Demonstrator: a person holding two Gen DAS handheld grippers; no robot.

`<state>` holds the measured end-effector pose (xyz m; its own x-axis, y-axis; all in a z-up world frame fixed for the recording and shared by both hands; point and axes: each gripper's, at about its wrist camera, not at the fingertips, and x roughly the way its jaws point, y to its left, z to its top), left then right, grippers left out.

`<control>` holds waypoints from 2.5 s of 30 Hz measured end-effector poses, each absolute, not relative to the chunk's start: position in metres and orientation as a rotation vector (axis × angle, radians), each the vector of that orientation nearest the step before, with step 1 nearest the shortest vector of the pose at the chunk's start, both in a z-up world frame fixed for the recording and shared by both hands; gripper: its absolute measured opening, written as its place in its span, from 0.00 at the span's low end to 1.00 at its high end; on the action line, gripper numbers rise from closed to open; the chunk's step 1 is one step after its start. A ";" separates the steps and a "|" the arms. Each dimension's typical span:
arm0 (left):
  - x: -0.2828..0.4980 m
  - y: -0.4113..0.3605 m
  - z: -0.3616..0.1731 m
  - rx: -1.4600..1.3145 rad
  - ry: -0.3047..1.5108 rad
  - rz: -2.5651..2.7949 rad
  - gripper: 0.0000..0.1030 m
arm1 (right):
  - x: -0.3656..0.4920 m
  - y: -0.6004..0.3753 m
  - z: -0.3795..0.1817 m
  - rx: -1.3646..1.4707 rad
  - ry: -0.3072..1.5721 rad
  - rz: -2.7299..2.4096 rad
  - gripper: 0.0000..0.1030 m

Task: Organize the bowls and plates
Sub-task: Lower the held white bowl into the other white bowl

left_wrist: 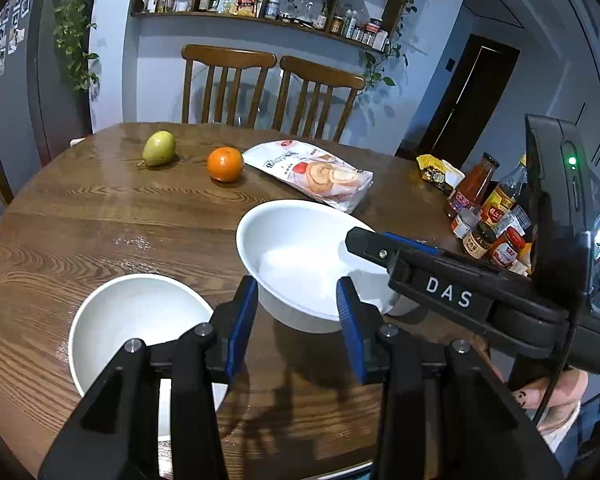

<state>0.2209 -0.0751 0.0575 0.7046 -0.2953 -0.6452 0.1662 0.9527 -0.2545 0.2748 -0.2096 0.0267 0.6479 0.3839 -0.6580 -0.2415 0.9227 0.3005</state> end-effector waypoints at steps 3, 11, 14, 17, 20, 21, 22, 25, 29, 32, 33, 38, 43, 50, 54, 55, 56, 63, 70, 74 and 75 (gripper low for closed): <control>0.218 -0.073 0.061 -0.182 0.733 -0.255 0.37 | 0.270 -0.208 0.031 0.192 0.771 0.360 0.36; 0.212 -0.068 0.062 -0.187 0.734 -0.258 0.38 | 0.265 -0.205 0.036 0.201 0.753 0.377 0.36; 0.209 -0.066 0.063 -0.185 0.730 -0.251 0.38 | 0.263 -0.201 0.037 0.186 0.748 0.379 0.36; 0.206 -0.061 0.064 -0.187 0.726 -0.238 0.38 | 0.260 -0.197 0.039 0.184 0.744 0.397 0.36; 0.203 -0.057 0.064 -0.193 0.730 -0.229 0.38 | 0.257 -0.193 0.040 0.179 0.738 0.410 0.36; 0.203 -0.056 0.064 -0.194 0.731 -0.225 0.38 | 0.256 -0.192 0.041 0.176 0.736 0.414 0.36; 0.202 -0.055 0.063 -0.194 0.732 -0.222 0.38 | 0.256 -0.191 0.041 0.174 0.735 0.416 0.36; 0.203 -0.052 0.061 -0.198 0.742 -0.203 0.38 | 0.253 -0.186 0.042 0.160 0.728 0.422 0.36; 0.201 -0.049 0.062 -0.203 0.739 -0.193 0.38 | 0.251 -0.182 0.042 0.151 0.726 0.428 0.36; 0.199 -0.046 0.063 -0.204 0.730 -0.190 0.39 | 0.249 -0.180 0.043 0.147 0.718 0.430 0.36; 0.199 -0.046 0.063 -0.204 0.730 -0.190 0.39 | 0.249 -0.180 0.043 0.150 0.717 0.431 0.36; 0.197 -0.041 0.065 -0.204 0.725 -0.185 0.39 | 0.250 -0.175 0.040 0.154 0.722 0.443 0.36; 0.193 -0.035 0.065 -0.198 0.714 -0.168 0.39 | 0.251 -0.167 0.034 0.147 0.742 0.461 0.36; 0.187 -0.017 0.049 -0.234 0.731 -0.145 0.39 | 0.244 -0.153 0.034 0.125 0.721 0.506 0.36; 0.187 -0.006 0.044 -0.266 0.743 -0.129 0.39 | 0.237 -0.141 0.035 0.094 0.693 0.524 0.36; 0.186 -0.003 0.045 -0.273 0.739 -0.124 0.39 | 0.236 -0.138 0.035 0.086 0.686 0.528 0.36; 0.184 -0.002 0.045 -0.276 0.735 -0.120 0.39 | 0.235 -0.135 0.034 0.077 0.683 0.533 0.36; 0.179 0.011 0.040 -0.305 0.735 -0.092 0.40 | 0.238 -0.120 0.022 0.053 0.710 0.572 0.36; 0.177 0.016 0.038 -0.289 0.728 -0.058 0.42 | 0.241 -0.104 0.007 0.014 0.755 0.574 0.36; 0.176 0.020 0.032 -0.285 0.741 -0.047 0.42 | 0.244 -0.097 -0.002 -0.007 0.785 0.585 0.36; 0.176 0.021 0.031 -0.286 0.748 -0.047 0.42 | 0.244 -0.096 -0.003 -0.010 0.788 0.586 0.36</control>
